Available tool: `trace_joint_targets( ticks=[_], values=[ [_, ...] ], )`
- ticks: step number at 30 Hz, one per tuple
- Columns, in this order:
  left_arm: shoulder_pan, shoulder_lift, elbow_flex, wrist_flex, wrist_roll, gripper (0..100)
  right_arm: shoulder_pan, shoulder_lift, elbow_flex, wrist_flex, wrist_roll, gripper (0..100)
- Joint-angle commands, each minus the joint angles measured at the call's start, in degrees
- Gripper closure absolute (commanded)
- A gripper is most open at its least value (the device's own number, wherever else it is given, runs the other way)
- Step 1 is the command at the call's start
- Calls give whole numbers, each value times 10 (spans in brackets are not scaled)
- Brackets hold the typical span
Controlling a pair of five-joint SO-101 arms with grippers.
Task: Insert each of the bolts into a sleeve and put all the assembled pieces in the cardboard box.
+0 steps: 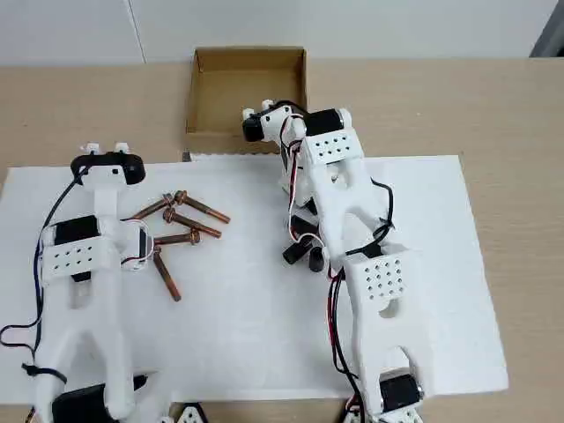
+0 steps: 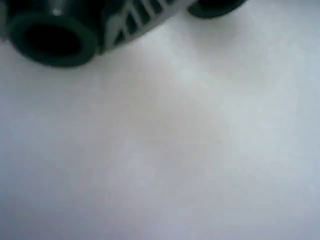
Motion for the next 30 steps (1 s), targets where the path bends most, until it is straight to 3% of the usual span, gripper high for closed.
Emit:
trace_joint_targets(
  ticks=[1,12,30],
  values=[
    [2,0,-24,-10,4,877,0,-4,-11,18,5,992],
    [3,-4,-27,-9,4,878,-1,-118,-5,57,2,995],
    [3,-4,-27,-9,4,878,-14,-261,258,54,0,992]
  ],
)
